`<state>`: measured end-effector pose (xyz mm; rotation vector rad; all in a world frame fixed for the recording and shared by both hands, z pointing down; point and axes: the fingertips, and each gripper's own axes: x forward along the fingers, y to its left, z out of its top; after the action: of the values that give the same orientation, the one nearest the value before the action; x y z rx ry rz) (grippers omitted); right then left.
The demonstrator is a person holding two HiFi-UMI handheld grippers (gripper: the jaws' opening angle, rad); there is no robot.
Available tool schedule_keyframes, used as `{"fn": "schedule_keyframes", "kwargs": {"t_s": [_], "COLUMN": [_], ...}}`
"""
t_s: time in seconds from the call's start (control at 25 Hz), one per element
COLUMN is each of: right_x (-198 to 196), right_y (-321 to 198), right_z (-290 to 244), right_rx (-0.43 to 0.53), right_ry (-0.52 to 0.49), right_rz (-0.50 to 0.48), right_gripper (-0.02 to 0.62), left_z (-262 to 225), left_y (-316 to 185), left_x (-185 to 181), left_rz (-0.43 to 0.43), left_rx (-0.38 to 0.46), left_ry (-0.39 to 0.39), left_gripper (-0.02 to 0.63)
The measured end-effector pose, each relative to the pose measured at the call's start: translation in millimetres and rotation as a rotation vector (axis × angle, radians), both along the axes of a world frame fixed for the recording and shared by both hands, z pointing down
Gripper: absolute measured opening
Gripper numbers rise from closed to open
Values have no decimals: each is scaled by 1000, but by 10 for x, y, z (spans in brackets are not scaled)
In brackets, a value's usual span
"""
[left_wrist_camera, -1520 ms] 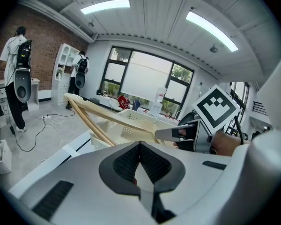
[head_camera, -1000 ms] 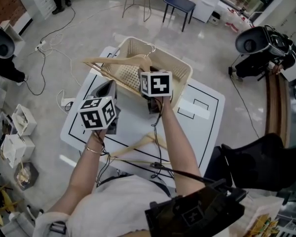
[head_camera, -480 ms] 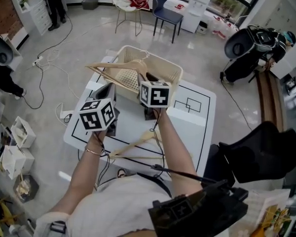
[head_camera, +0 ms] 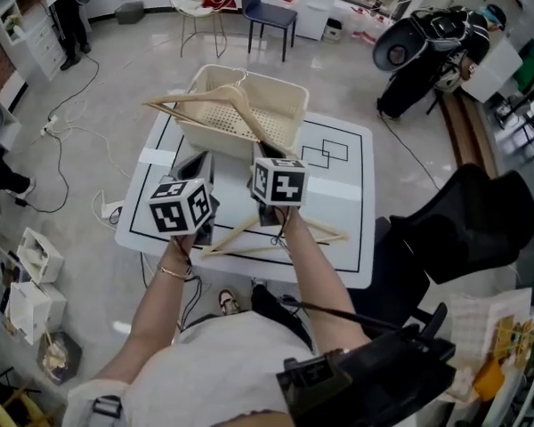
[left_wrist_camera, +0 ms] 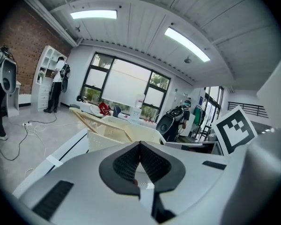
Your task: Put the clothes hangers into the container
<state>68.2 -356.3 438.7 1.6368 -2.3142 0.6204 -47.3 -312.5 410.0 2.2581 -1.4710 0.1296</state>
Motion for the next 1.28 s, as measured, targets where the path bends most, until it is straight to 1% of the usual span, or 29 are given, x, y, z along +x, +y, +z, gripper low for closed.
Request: {"fn": "schedule_keyframes", "kwargs": {"t_s": [0.12,0.24,0.36,0.44,0.52,0.68,0.8,0.92,1.04,1.16,1.28], "right_x": [86,140,232,309,360,418,542,731,896,959,977], "right_y": [306,559,664,700,755,898,1055,1216,1274,1308,1339], "right_z": [127,229,237,194,131,44,-9,-19,-11,-25,-66], "right_rx": [-21,-38,-6,14,24,23,19,20,16,14,24], "right_ry": [10,9,-8,2,22,36,33,19,1,-27,-33], "right_rz": [37,51,83,108,114,70,38,16,8,1,-14], "right_gripper": [27,21,17,17,17,17,17,17,17,17,17], "left_z": [146,218,239,221,161,37,24,12,-60,-133,-168], "left_y": [192,356,433,458,497,600,732,876,947,992,1018], "left_x": [85,178,263,293,307,366,528,778,1022,1139,1183], "left_rz": [24,39,48,44,31,-18,-38,-37,-25,-29,-42], "left_rx": [-28,-46,-48,-44,-29,15,11,13,34,55,62], "left_ry": [14,39,47,44,43,46,38,17,-14,-48,-73], "left_gripper": [0,0,0,0,0,0,0,0,0,0,0]}}
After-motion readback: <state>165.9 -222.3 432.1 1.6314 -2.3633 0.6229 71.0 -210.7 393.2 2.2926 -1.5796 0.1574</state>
